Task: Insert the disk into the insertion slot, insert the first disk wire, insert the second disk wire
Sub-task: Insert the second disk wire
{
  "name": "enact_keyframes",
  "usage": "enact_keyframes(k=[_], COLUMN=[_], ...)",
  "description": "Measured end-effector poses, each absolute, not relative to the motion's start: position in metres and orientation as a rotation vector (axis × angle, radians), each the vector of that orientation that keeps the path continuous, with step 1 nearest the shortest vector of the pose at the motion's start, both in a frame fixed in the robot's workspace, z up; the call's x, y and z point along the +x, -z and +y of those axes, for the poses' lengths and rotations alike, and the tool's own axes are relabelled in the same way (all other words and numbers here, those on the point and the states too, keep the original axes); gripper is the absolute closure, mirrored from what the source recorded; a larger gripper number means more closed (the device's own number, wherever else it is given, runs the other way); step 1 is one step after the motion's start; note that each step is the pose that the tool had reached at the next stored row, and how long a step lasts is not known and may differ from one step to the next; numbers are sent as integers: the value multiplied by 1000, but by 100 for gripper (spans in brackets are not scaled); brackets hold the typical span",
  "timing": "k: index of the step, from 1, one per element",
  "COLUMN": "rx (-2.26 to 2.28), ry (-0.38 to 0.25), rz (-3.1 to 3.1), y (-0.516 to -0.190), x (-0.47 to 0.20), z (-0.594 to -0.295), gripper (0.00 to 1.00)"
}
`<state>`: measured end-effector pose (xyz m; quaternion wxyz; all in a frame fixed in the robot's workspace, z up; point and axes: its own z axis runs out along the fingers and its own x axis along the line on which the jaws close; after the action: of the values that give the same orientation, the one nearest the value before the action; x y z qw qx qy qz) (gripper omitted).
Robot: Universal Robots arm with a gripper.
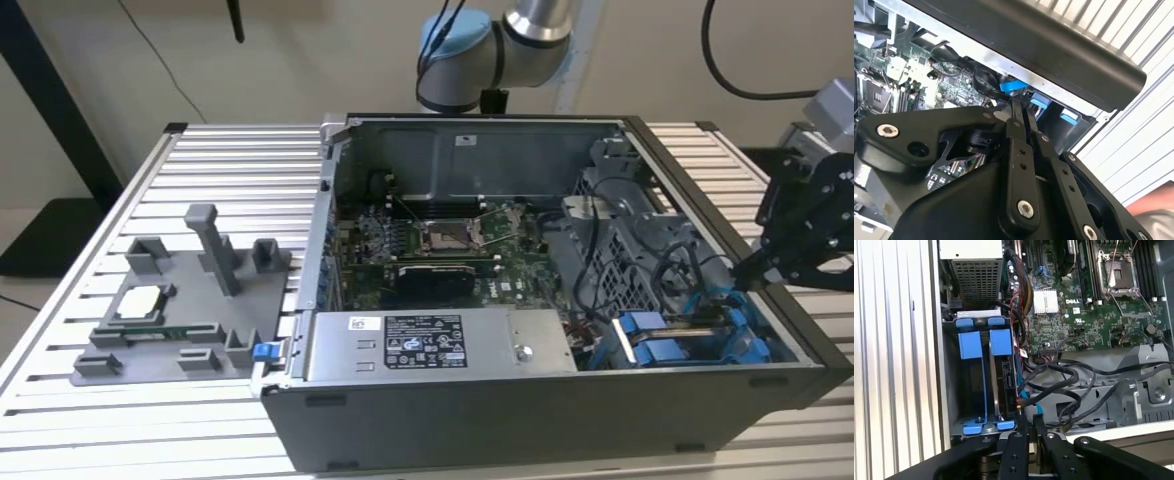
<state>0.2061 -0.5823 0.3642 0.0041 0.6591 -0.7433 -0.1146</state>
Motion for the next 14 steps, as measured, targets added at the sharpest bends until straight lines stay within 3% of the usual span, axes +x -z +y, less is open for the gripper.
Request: enact_keyframes(k=[14], rx=[2084], ry=[397], rz=[-2342], y=[-375], x=[146], z=[-582], gripper=[100])
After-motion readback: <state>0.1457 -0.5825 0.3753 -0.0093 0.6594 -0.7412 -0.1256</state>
